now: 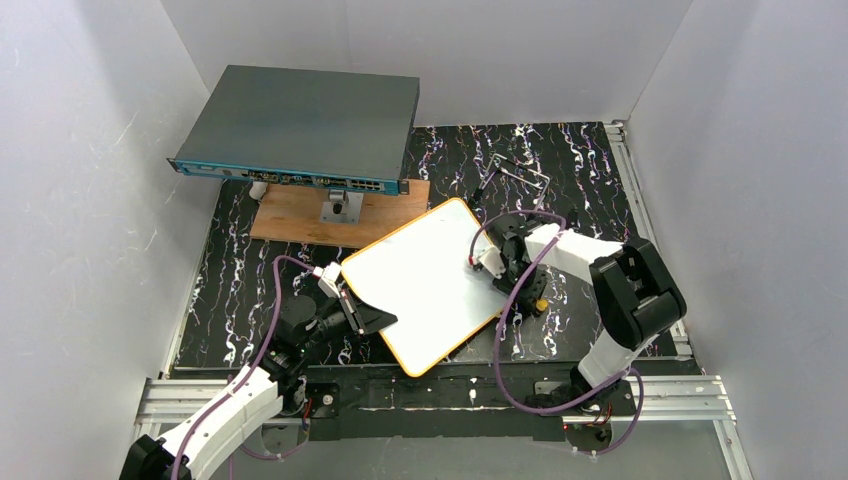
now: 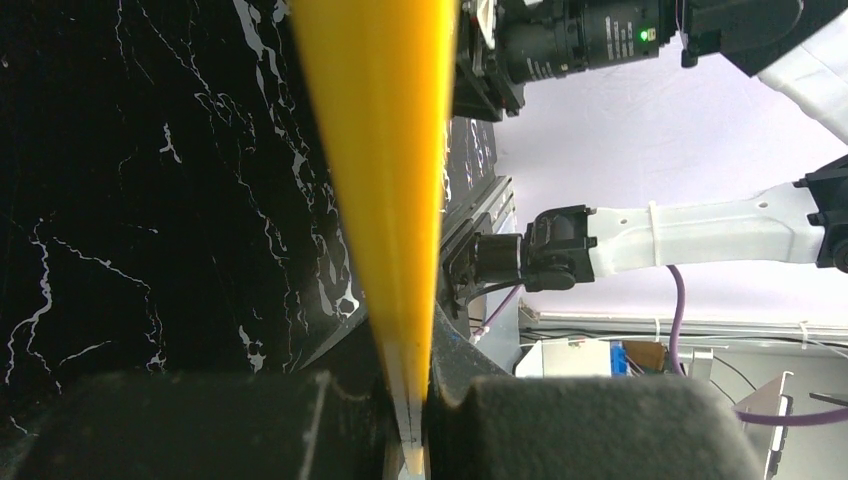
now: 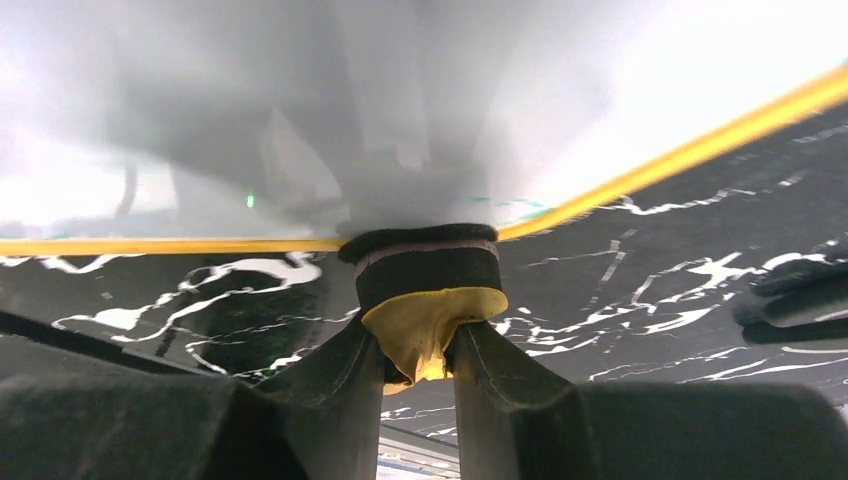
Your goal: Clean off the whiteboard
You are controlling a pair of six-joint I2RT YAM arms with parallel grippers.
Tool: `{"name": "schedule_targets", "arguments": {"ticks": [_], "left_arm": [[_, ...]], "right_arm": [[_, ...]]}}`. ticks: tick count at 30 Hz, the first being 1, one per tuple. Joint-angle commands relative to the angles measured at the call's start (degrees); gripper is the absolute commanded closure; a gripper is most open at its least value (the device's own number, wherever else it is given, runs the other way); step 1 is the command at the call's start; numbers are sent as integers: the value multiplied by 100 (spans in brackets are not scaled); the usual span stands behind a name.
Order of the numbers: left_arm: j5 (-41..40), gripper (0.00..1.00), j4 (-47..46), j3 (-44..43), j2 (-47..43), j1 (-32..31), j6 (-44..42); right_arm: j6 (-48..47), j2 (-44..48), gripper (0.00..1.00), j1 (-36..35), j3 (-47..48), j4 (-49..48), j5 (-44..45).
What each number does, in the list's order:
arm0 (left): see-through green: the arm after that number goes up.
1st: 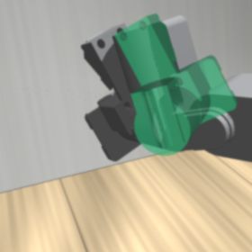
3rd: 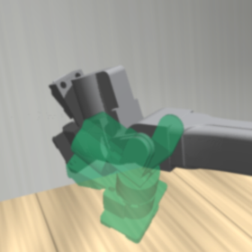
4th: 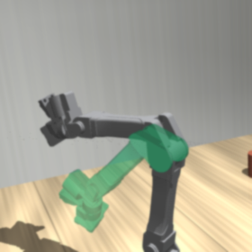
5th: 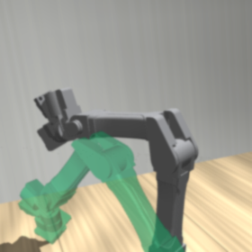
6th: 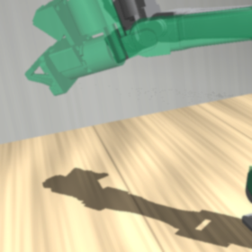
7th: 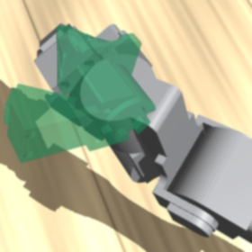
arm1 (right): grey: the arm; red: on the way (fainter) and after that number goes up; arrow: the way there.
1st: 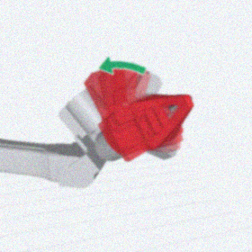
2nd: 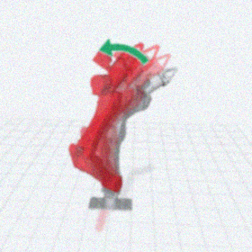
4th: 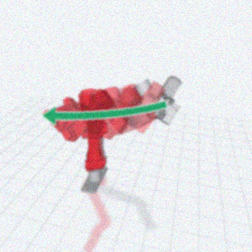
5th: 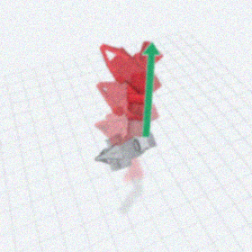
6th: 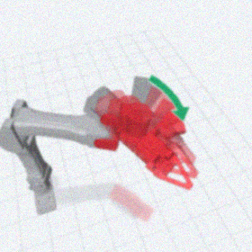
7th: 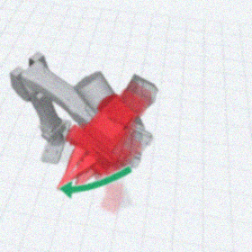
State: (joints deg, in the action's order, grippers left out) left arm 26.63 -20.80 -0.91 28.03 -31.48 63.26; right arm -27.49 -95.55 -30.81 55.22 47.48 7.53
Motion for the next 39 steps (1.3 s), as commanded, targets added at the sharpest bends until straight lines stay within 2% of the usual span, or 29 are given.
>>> {"name": "schedule_targets", "arguments": {"ticks": [1, 6, 11, 16, 23, 30, 39], "left_arm": [[95, 100, -569, -183, -51, -22, -227], [123, 100, -533, -206, -133, -20, -207], [118, 100, -501, -191, -202, -22, -210], [108, 100, -505, -183, -223, -24, -201], [119, 100, -721, -133, -85, -29, -171], [140, 100, -813, -138, -51, -24, -157], [150, 100, -784, -147, -120, -22, -144]], "right_arm": [[106, 284, 99, -406, -16, 108, -319], [333, 555, 99, -59, 729, -43, -458], [370, 206, 99, 468, 1359, 21, -623], [259, -183, 99, 486, 1162, 282, -957], [-7, -54, 99, 318, 506, 410, -1052], [-149, -196, 99, 268, 286, 629, -867], [180, -552, 99, 279, 1167, 419, -863]]}}
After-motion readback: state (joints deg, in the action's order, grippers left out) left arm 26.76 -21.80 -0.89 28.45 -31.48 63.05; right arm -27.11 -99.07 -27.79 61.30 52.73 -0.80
